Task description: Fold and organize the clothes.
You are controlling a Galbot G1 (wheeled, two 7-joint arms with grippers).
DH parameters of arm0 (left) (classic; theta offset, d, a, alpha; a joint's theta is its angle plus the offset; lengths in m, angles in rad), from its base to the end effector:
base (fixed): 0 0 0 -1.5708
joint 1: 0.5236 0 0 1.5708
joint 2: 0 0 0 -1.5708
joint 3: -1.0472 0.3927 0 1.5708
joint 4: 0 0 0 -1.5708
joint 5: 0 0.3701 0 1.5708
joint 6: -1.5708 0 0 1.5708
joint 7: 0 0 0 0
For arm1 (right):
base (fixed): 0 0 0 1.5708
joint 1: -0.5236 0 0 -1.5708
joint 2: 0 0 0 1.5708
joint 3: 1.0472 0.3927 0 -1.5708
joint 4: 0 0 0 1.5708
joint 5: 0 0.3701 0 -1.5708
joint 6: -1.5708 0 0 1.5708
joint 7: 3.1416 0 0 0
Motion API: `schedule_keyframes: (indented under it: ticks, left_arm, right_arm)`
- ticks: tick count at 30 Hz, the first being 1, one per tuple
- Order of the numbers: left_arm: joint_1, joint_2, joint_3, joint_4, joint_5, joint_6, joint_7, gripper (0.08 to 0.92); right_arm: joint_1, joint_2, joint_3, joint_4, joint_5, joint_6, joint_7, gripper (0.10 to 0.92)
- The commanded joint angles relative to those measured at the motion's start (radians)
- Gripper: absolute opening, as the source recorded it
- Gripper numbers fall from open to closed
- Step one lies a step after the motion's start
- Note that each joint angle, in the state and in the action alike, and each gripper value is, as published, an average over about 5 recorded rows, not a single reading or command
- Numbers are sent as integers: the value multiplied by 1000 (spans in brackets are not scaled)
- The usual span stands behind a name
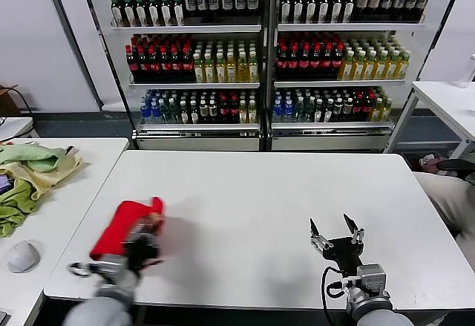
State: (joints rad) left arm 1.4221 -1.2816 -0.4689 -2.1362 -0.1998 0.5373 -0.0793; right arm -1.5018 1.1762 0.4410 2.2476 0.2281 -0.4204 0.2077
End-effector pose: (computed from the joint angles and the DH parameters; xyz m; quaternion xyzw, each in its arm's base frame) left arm 0.2203 0.0391 -0.2922 -0.0510 -0.9804 -0.0500 0.1835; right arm 0.1891 -0.0399 -0.2679 0.0374 -0.9897 0.0748 0.1161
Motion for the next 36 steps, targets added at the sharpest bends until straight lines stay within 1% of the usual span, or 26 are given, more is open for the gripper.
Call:
schedule_keyframes:
  ticks: [1, 8, 11, 14, 16, 19, 22, 25, 27, 29, 31, 33, 36]
  left_arm:
    - [-174, -260, 406, 63, 146, -12, -160, 129]
    - [-248, -300, 371, 137, 74, -22, -311, 129]
    - [-281, -308, 359, 151, 21, -39, -347, 129]
    - [-301, -298, 344, 152, -24, -55, -360, 166]
    - [-309, -280, 334, 146, -40, -58, -352, 223]
    - [-312, -232, 315, 111, -42, -66, -313, 309]
    - [-298, -168, 277, 48, -25, -94, -252, 395]
    - [-257, -89, 179, 2, 46, -168, -154, 482]
    - [-223, -33, 76, 24, 142, -270, -70, 534]
    - [-195, 21, -32, 83, 243, -393, 4, 594]
    - [-171, 62, -120, 133, 299, -481, 44, 655]
    - [-147, 88, -179, 145, 289, -512, 60, 707]
    - [-119, 95, -224, 130, 252, -516, 72, 782]
  right_arm:
    - [5, 0, -2, -5, -1, 1, 0, 823]
    - [10, 2, -6, -11, -2, 1, -1, 823]
    - [10, 2, -5, -12, -3, 1, -1, 823]
    - [12, 1, -3, -14, -2, 1, -2, 823]
    - [20, 0, -6, -16, -2, 0, -2, 823]
    - [45, 1, -22, -27, 0, -5, -2, 823]
    - [90, 6, -53, -47, 8, -18, -2, 823]
    - [159, 25, -114, -76, 49, -45, 4, 823]
    - [220, 50, -180, -101, 98, -69, 26, 823]
    - [281, 87, -267, -126, 145, -92, 58, 823]
    - [332, 128, -356, -159, 176, -110, 81, 823]
    - [382, 171, -430, -222, 196, -118, 95, 823]
    - [454, 229, -477, -364, 257, -125, 132, 823]
